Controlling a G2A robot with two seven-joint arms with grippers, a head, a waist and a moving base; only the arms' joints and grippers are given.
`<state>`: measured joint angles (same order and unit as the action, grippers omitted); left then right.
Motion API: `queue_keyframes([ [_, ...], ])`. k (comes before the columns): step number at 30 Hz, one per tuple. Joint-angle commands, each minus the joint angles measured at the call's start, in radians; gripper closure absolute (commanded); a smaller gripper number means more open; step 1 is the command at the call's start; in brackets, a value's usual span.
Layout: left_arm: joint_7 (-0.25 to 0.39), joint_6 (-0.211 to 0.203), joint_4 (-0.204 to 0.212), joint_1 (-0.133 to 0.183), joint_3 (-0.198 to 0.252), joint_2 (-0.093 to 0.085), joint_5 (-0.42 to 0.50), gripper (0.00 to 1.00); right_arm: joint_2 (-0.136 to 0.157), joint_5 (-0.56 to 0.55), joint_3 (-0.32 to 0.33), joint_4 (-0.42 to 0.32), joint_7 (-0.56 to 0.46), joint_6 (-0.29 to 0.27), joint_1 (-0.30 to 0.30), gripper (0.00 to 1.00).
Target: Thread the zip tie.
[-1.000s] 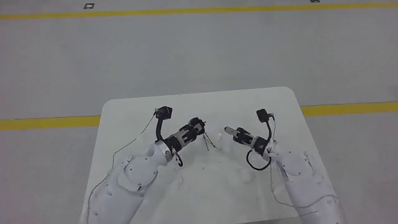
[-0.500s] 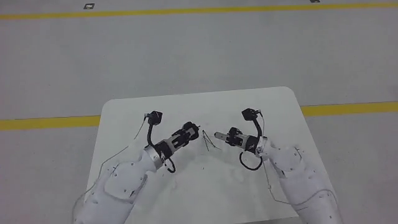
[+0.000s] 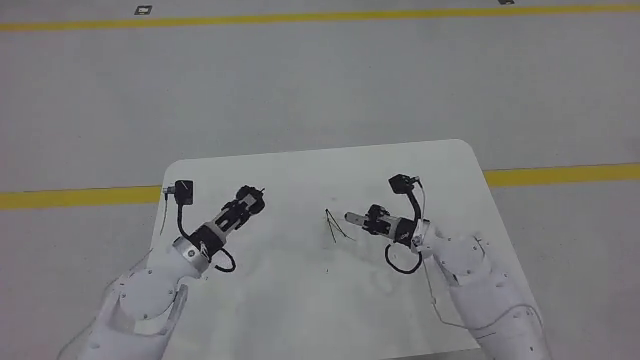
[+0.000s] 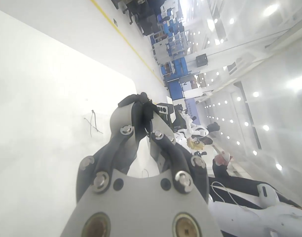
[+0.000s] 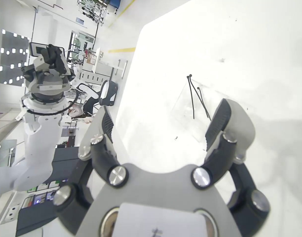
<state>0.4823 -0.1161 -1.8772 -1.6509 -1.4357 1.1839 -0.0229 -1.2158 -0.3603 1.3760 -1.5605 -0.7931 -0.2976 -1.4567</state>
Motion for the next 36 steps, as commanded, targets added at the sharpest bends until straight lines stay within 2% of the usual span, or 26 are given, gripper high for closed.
queue_keyframes([
  [1,-0.001,0.000,0.000,0.001,0.001,0.000,-0.001,1.00,0.000,0.000,0.000,0.000,0.000,0.000,0.000,0.00],
  [3,-0.001,0.000,0.000,0.001,0.001,0.000,-0.001,1.00,0.001,-0.039,-0.016,-0.012,-0.004,0.012,0.006,0.00],
  [7,-0.001,0.000,0.000,0.001,0.001,0.000,-0.001,1.00,-0.001,-0.141,-0.081,-0.051,-0.028,0.102,0.046,0.00],
  [17,-0.001,0.000,0.000,0.001,0.001,0.000,-0.001,1.00,-0.009,-0.308,-0.212,-0.090,-0.080,0.273,0.107,0.00],
  [30,-0.001,0.000,0.000,0.001,0.001,0.000,-0.001,1.00,-0.007,-0.346,-0.221,-0.097,-0.080,0.278,0.102,0.00],
  [33,-0.001,0.000,0.000,0.001,0.001,0.000,-0.001,1.00,-0.002,-0.434,-0.226,-0.119,-0.062,0.313,0.093,0.00],
  [36,-0.001,0.000,0.000,0.001,0.001,0.000,-0.001,1.00,0.003,-0.511,-0.222,-0.167,-0.087,0.384,0.078,0.00],
])
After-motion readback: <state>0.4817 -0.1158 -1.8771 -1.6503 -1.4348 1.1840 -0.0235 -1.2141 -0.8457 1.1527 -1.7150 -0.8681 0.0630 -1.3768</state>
